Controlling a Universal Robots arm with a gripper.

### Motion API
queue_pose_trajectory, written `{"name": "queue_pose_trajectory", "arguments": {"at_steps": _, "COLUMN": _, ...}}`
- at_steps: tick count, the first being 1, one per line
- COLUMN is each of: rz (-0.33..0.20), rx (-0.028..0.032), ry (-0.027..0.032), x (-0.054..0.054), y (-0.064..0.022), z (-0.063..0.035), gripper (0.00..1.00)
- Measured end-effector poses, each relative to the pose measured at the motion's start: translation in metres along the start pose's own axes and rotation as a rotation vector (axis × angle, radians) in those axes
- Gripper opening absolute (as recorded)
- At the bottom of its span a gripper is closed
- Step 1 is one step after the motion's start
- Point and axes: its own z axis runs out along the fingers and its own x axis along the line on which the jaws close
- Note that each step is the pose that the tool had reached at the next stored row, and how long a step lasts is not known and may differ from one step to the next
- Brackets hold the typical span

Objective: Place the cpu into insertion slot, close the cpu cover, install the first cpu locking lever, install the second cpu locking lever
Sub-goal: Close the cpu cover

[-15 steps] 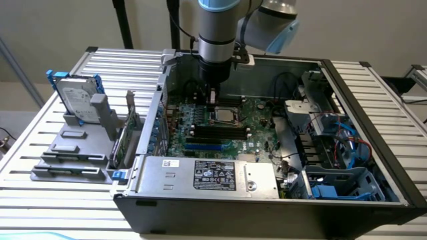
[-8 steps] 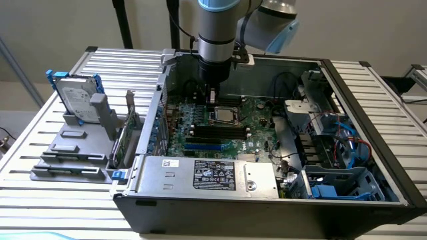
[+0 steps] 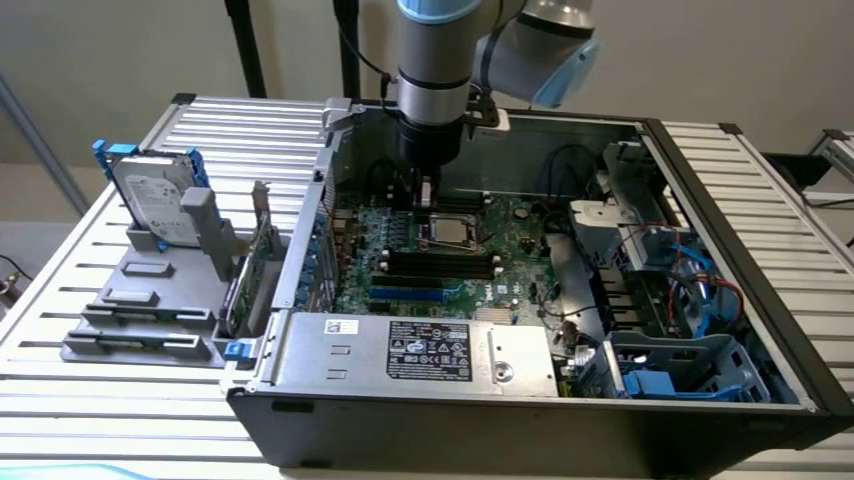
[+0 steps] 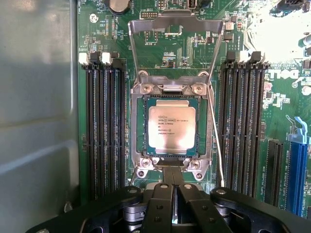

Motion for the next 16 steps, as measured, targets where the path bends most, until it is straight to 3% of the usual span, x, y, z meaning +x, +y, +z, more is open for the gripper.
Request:
{"name": "queue_pose_trajectory", "arguments": {"at_steps": 7, "rz": 0.001, "rx": 0.0180, "ry": 0.0043, "x": -0.003, "y": 0.0238, "z": -0.0133, "gripper": 0.11}}
{"name": "queue_pose_trajectory", "arguments": {"at_steps": 16, "rz": 0.001, "rx": 0.0275, "ry": 0.0090, "x": -0.005, "y": 0.0644, "z": -0.0377, "gripper": 0.11}}
